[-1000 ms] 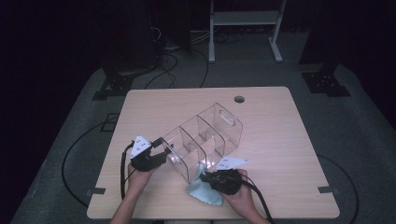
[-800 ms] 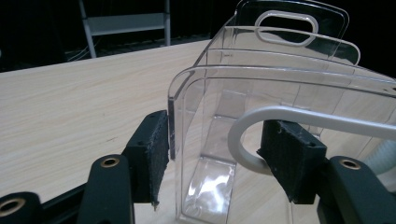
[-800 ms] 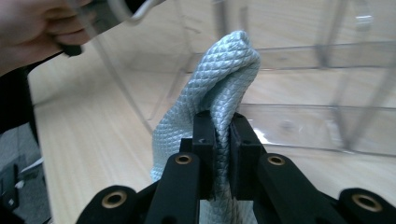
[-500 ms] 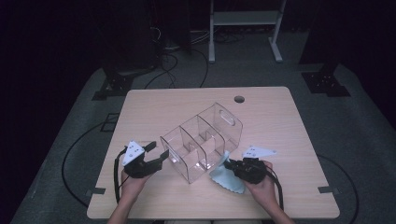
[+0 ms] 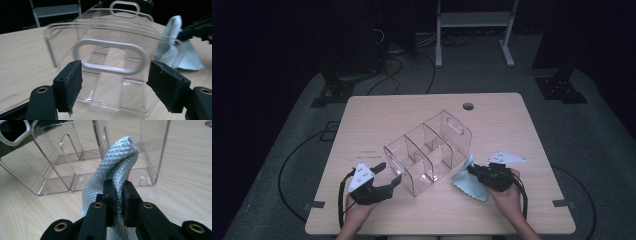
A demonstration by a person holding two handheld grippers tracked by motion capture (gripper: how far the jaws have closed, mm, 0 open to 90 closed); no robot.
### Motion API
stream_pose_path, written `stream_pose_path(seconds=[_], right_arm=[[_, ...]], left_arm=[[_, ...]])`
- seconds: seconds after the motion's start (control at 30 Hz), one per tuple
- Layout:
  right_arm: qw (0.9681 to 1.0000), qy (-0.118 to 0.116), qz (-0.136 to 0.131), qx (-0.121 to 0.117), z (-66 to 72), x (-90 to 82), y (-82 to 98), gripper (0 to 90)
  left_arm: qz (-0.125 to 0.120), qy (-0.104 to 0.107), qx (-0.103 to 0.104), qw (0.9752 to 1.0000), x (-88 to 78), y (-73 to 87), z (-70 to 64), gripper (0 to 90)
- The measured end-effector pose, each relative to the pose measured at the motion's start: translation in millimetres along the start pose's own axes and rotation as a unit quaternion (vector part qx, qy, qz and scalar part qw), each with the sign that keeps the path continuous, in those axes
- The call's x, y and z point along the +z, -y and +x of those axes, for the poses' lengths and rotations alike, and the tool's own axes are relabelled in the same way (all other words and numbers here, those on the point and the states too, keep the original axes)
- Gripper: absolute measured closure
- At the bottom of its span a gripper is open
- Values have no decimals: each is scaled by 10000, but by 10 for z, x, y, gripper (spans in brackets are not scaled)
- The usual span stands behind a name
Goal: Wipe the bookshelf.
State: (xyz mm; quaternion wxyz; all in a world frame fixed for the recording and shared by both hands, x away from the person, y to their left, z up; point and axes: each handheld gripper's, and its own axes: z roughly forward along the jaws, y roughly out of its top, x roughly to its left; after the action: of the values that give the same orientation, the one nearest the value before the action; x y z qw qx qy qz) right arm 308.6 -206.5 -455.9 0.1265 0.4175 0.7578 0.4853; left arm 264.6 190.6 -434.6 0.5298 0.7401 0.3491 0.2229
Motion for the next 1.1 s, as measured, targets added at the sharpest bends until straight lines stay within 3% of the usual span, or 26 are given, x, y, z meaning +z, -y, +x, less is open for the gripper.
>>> stream_pose_path(seconds=[0.27, 0.47, 0.57, 0.73, 0.97, 1.1], right_arm=[[9999, 93, -88, 112, -81, -59, 29, 820], [9997, 124, -135, 164, -115, -87, 32, 820], [9997, 146, -156, 149, -118, -92, 32, 819], [9995, 206, -163, 200, -160, -110, 41, 818], [9990, 280, -229, 267, -200, -173, 31, 813], [9987, 337, -265, 258, -211, -209, 21, 813]], left_arm=[[92, 177, 87, 9998, 94, -18, -183, 225], [139, 101, 213, 9996, 173, -37, -286, 194], [162, 66, 282, 9994, 218, -41, -342, 254], [166, 78, 417, 9990, 261, -61, -368, 468], [136, 235, 447, 9986, 284, -58, -367, 477], [139, 450, 503, 9976, 316, -54, -402, 475]])
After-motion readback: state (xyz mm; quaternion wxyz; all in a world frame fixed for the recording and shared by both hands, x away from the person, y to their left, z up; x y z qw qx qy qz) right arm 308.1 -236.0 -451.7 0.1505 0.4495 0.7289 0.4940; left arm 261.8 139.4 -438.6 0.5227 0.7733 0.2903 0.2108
